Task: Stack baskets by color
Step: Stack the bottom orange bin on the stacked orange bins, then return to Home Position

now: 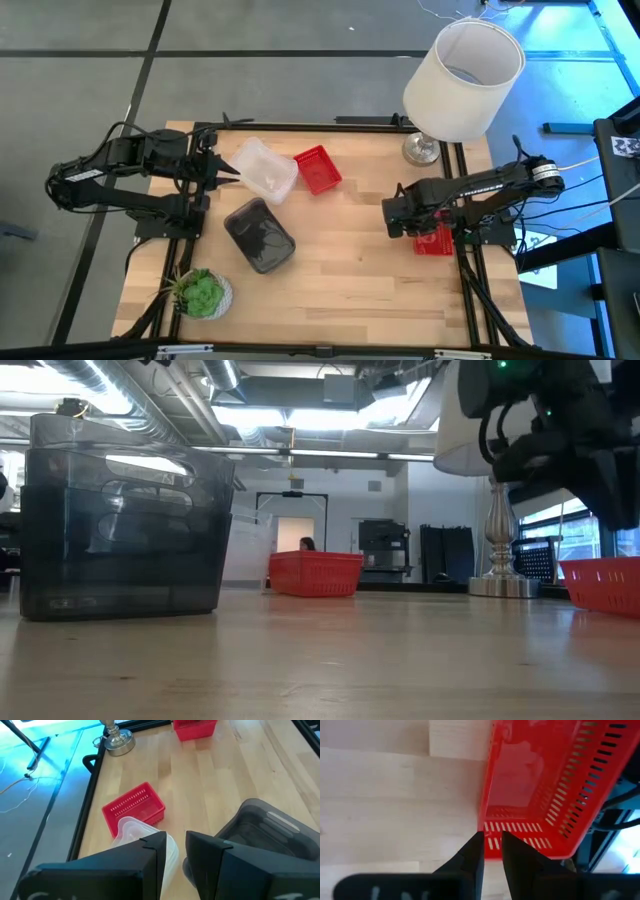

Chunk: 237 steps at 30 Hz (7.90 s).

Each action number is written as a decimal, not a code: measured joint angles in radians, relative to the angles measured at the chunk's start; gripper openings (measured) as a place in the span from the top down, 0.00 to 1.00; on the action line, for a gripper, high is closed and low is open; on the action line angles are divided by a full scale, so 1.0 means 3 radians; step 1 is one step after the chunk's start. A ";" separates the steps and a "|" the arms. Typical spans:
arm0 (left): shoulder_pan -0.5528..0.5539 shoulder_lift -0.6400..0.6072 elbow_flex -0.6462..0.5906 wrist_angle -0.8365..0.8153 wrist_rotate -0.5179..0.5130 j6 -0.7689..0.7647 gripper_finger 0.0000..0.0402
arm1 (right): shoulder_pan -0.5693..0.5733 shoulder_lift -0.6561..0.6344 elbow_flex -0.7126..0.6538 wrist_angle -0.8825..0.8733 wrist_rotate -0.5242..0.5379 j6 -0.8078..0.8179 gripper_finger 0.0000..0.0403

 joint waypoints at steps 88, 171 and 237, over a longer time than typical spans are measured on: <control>0.0000 0.0000 0.0000 0.0009 -0.0086 -0.0169 0.83 | -0.1135 0.1740 0.2511 0.0925 0.0711 -0.2980 0.99; 0.0000 -0.0715 0.0001 -0.0309 -0.0097 -0.0780 0.99 | -0.0315 0.1000 0.4597 -0.1071 0.1987 -0.3801 0.99; 0.0000 -0.2422 -0.2591 0.2149 -0.0234 -0.0597 1.00 | 0.0239 -0.4681 -0.2099 0.3557 0.1137 -0.4772 1.00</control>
